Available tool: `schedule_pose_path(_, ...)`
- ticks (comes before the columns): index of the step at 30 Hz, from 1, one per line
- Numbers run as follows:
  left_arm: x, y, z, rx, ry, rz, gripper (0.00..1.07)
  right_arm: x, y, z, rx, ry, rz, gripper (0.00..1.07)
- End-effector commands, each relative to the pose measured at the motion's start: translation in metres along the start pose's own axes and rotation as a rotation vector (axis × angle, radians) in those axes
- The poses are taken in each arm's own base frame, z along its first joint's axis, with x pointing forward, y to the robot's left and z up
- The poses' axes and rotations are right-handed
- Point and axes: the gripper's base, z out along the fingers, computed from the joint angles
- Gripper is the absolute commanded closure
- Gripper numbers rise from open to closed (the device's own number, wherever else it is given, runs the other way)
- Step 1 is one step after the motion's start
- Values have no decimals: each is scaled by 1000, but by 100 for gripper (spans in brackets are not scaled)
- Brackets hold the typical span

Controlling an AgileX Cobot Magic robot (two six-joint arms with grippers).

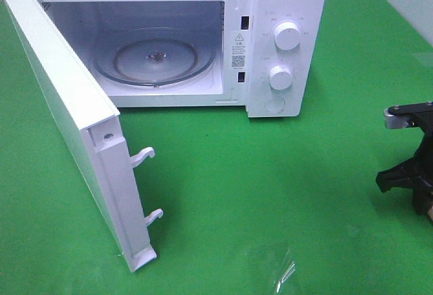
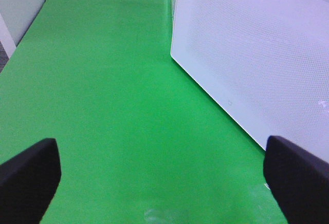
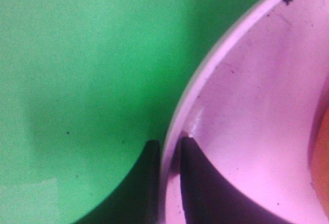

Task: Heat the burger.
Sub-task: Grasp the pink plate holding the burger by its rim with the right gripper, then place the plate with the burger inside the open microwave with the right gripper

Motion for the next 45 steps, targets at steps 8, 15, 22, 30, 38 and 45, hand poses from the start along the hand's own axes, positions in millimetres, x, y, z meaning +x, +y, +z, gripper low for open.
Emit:
schedule_pose_path(8,1,0,-2,5,-25,2,7,8,-1,-9,61,47,22,107)
schedule_pose_path(15,1,0,-2,5,-25,2,7,8,7,-24,125,30,-7,107)
schedule_pose_path(22,1,0,-2,5,-25,2,7,12,17,-36,200,38,-49,107)
schedule_pose_path(30,1,0,-2,5,-25,2,7,15,31,-44,239,41,-105,107)
schedule_pose_path(38,1,0,-2,5,-25,2,7,27,40,-65,270,-15,-169,107)
schedule_pose_path(45,1,0,-2,5,-25,2,7,52,47,-78,262,-68,-229,107)
